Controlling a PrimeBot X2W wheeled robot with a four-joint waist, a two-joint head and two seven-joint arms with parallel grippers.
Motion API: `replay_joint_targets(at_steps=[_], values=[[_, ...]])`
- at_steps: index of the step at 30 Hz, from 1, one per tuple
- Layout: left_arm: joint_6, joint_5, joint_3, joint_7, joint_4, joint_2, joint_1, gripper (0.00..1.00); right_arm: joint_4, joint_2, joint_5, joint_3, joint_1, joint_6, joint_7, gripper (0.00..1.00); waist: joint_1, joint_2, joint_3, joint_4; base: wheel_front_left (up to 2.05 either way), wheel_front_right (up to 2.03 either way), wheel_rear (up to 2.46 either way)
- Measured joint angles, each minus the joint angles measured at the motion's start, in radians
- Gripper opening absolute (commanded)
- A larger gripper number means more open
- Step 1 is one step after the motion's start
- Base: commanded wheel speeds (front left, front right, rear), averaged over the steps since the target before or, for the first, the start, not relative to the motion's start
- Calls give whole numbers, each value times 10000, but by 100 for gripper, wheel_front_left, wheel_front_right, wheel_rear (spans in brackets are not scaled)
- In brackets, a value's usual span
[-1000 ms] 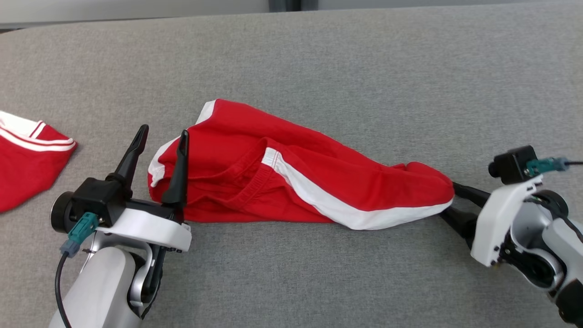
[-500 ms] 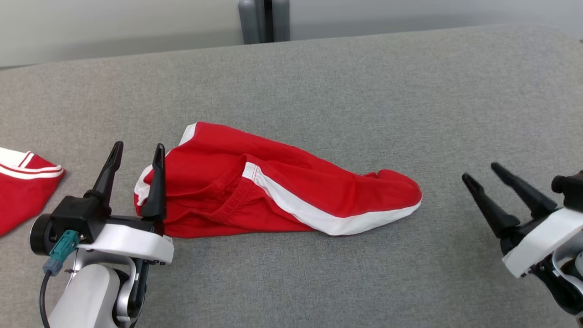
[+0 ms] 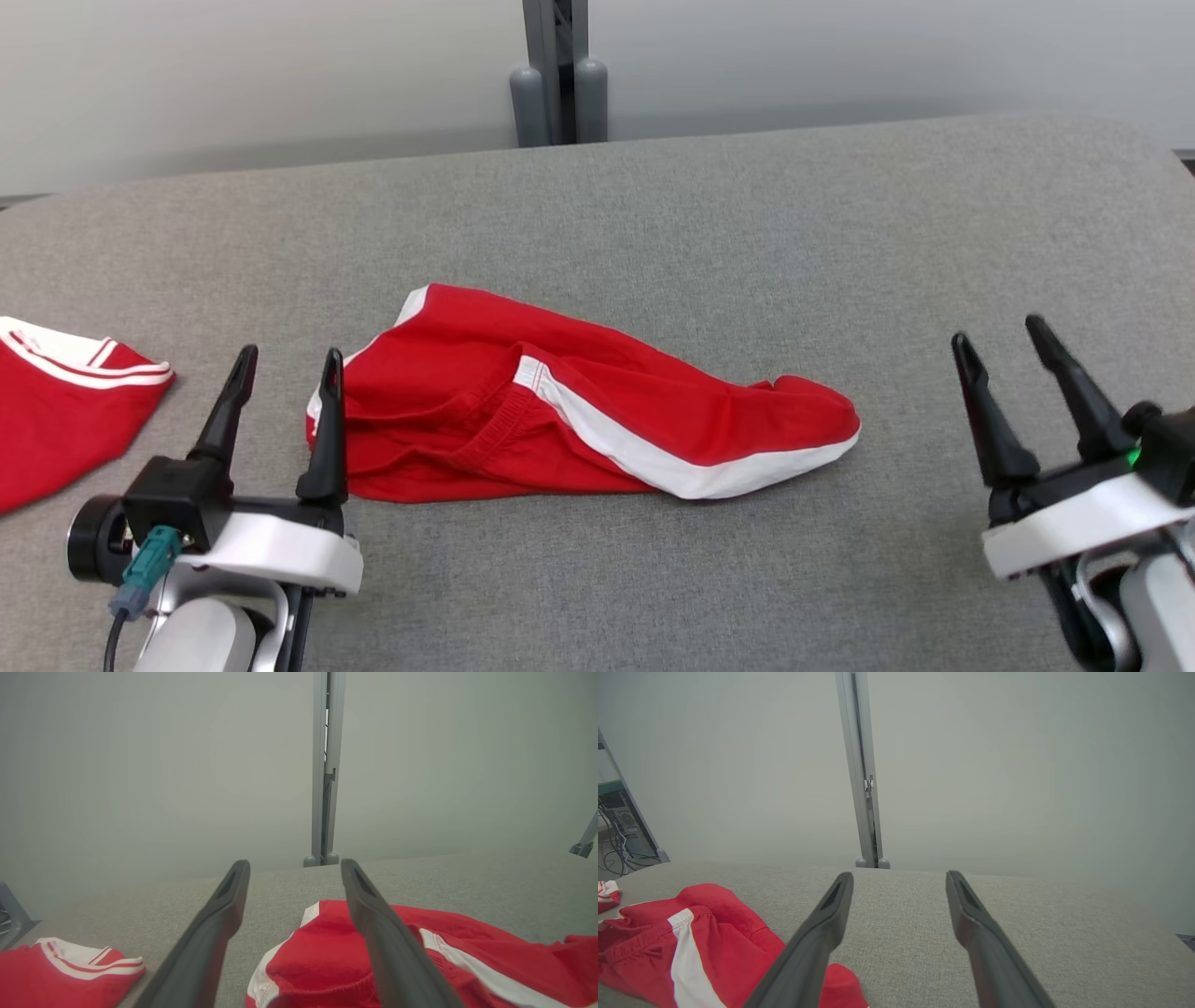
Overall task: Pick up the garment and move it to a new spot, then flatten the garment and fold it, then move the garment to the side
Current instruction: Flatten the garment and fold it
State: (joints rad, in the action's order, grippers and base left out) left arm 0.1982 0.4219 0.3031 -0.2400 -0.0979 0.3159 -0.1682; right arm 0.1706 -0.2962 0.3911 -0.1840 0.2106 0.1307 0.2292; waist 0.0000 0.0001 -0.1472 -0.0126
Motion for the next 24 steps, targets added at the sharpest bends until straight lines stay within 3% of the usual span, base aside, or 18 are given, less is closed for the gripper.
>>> replay_joint_targets(at_steps=[3, 9, 24], values=[[90, -13, 75, 107, 161, 65, 302, 100, -209, 552, -539, 437, -516, 0, -245, 100, 0, 0, 212, 40, 0, 0, 0], [192, -13, 209, 349, 299, 163, 846, 100, -470, 1049, -966, 869, -1263, 0, -723, 100, 0, 0, 641, 97, 0, 0, 0], [318, 0, 385, 550, 537, 236, 1199, 100, -924, 1340, -1185, 1160, -1759, 0, -1269, 100, 0, 0, 910, 124, 0, 0, 0]])
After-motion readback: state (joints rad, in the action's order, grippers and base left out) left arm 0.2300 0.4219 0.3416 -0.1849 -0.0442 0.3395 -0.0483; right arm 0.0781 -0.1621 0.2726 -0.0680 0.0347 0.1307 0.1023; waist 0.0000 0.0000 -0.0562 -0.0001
